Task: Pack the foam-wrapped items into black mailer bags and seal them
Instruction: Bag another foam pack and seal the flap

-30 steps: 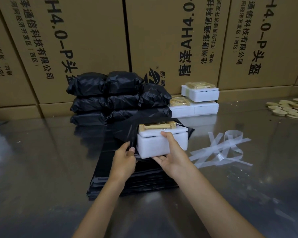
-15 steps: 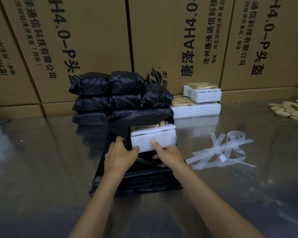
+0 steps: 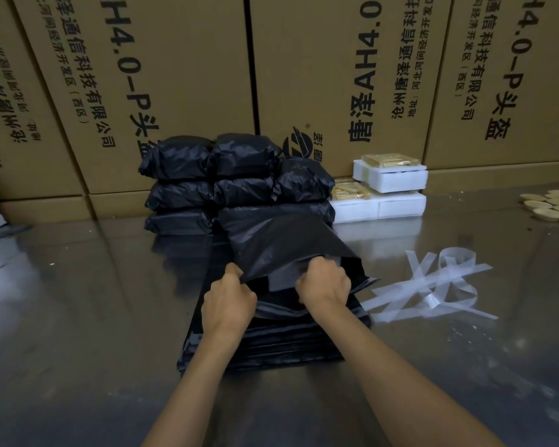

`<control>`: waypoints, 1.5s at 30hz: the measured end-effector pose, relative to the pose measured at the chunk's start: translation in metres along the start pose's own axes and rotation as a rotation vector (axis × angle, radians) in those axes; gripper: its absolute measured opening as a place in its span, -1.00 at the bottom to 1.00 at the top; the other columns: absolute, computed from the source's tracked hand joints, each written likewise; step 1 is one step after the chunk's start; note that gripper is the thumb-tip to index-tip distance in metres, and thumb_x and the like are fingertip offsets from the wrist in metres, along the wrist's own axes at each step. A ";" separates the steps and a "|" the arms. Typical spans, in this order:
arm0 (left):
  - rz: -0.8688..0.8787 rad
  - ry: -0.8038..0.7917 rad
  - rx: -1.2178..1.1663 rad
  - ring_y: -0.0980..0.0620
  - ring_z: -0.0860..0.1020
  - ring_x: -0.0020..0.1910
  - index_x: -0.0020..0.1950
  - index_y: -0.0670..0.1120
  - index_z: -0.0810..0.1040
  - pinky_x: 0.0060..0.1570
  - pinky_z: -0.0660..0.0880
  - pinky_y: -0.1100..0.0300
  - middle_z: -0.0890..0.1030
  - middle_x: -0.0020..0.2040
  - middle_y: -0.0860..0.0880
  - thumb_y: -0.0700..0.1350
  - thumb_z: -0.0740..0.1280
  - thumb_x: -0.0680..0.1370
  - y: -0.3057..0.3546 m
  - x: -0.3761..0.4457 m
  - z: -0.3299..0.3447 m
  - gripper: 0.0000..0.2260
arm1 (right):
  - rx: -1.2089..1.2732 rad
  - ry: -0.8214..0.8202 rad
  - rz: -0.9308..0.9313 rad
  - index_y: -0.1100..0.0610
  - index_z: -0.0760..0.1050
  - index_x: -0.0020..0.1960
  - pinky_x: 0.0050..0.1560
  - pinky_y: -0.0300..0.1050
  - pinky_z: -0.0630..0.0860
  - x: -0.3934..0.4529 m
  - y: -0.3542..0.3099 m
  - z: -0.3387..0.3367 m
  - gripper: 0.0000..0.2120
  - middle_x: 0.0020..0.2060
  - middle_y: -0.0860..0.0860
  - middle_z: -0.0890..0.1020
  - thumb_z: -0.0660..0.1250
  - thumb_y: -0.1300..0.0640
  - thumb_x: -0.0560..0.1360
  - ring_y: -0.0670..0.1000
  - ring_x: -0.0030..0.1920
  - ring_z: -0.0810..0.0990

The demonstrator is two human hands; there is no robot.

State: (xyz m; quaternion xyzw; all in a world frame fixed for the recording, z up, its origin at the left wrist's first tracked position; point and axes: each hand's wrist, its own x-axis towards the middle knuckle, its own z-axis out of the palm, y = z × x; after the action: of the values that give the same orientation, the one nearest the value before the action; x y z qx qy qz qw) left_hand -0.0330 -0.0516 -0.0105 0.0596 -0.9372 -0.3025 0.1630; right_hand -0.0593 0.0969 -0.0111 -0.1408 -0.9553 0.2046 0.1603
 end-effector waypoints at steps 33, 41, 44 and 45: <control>0.290 0.108 0.134 -0.12 0.40 -0.28 0.31 -0.01 0.40 -0.28 0.33 0.05 0.42 -0.29 -0.01 -0.28 0.19 0.53 -0.002 0.002 -0.026 -0.63 | 0.212 0.064 -0.024 0.19 0.35 -0.09 -0.14 0.01 0.50 0.004 0.036 -0.039 -0.78 -0.06 0.19 0.60 0.26 0.03 0.56 0.27 -0.01 0.60; 0.153 0.075 0.297 -0.23 0.56 -0.07 0.21 -0.08 0.38 -0.23 0.36 0.07 0.58 -0.05 -0.13 -0.20 0.26 0.50 -0.012 -0.024 -0.048 -0.72 | 0.058 0.133 -0.221 0.16 0.32 -0.15 -0.24 -0.06 0.35 -0.069 0.035 -0.032 -0.78 -0.14 0.15 0.60 0.21 0.03 0.57 0.22 -0.10 0.62; 0.098 0.054 0.284 -0.24 0.56 0.04 0.23 -0.10 0.32 -0.20 0.36 0.06 0.55 0.07 -0.15 -0.12 0.31 0.50 -0.001 -0.027 -0.039 -0.66 | 0.036 -0.017 -0.479 0.19 0.38 -0.21 -0.16 -0.04 0.42 -0.073 0.019 -0.021 -0.81 -0.16 0.21 0.63 0.20 0.15 0.55 0.24 -0.10 0.59; 0.090 0.043 0.291 -0.24 0.56 0.06 0.27 -0.10 0.30 -0.19 0.36 0.06 0.55 0.10 -0.15 -0.09 0.31 0.51 0.004 -0.026 -0.035 -0.62 | 0.045 -0.078 -0.539 0.21 0.40 -0.21 -0.20 -0.02 0.43 -0.072 0.013 -0.018 -0.83 -0.18 0.23 0.62 0.20 0.19 0.55 0.25 -0.12 0.59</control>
State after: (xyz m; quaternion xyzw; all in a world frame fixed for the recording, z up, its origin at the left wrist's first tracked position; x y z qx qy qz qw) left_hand 0.0034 -0.0623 0.0113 0.0468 -0.9692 -0.1544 0.1859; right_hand 0.0151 0.0911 -0.0186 0.1300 -0.9590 0.1809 0.1751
